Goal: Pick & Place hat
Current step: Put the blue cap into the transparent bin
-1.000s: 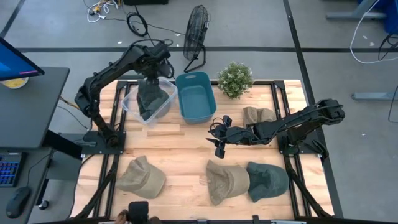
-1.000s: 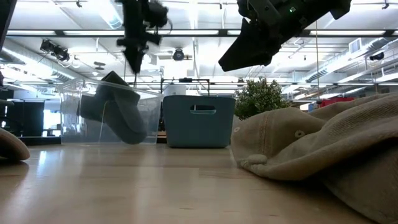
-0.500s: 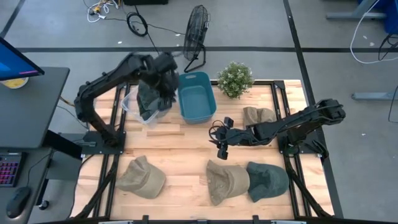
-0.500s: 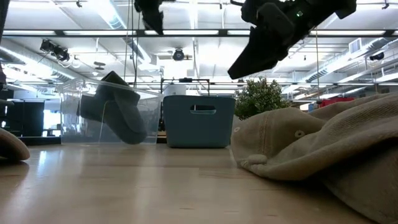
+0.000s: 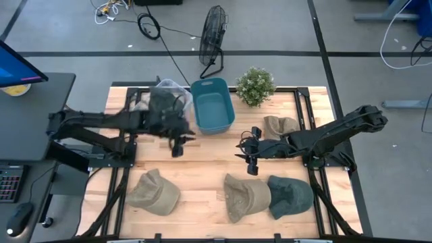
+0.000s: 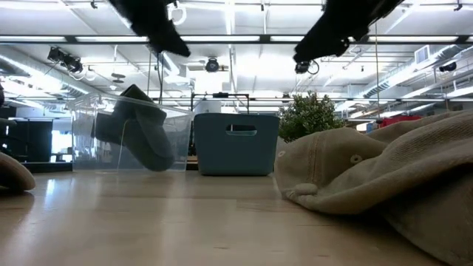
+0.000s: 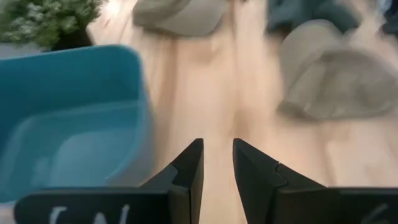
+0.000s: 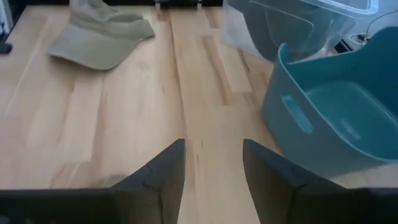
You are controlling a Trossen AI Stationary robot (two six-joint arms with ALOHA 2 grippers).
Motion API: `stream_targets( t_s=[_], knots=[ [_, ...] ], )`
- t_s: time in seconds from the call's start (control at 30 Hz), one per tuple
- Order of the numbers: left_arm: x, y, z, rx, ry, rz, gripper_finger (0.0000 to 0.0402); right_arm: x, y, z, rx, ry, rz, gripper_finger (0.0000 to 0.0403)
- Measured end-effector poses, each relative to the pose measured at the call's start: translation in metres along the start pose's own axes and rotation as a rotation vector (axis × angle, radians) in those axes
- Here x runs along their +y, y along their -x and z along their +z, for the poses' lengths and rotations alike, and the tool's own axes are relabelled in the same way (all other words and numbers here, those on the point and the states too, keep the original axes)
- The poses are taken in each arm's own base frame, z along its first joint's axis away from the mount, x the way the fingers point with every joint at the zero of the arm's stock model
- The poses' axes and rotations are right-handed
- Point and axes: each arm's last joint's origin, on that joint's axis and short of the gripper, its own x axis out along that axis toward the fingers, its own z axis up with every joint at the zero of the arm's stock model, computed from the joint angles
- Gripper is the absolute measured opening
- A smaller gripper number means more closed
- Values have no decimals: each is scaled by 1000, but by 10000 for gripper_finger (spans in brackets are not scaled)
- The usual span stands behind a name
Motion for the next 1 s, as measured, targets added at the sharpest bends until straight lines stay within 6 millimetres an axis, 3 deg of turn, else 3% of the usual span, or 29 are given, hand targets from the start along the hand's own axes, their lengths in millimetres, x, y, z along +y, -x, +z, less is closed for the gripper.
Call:
stream_targets(
  t_s=[0.17,0.5,1.0],
  knots=[
    [-8,-10,-31,-191,27,-19,87,3,12,-7,75,44,45,164],
    [-13,-29,-75,-249,110,35,87,16,22,-34,369,36,259,164],
    [-14,-31,-79,-285,232,12,87,37,36,-65,624,-22,389,164]
  ],
)
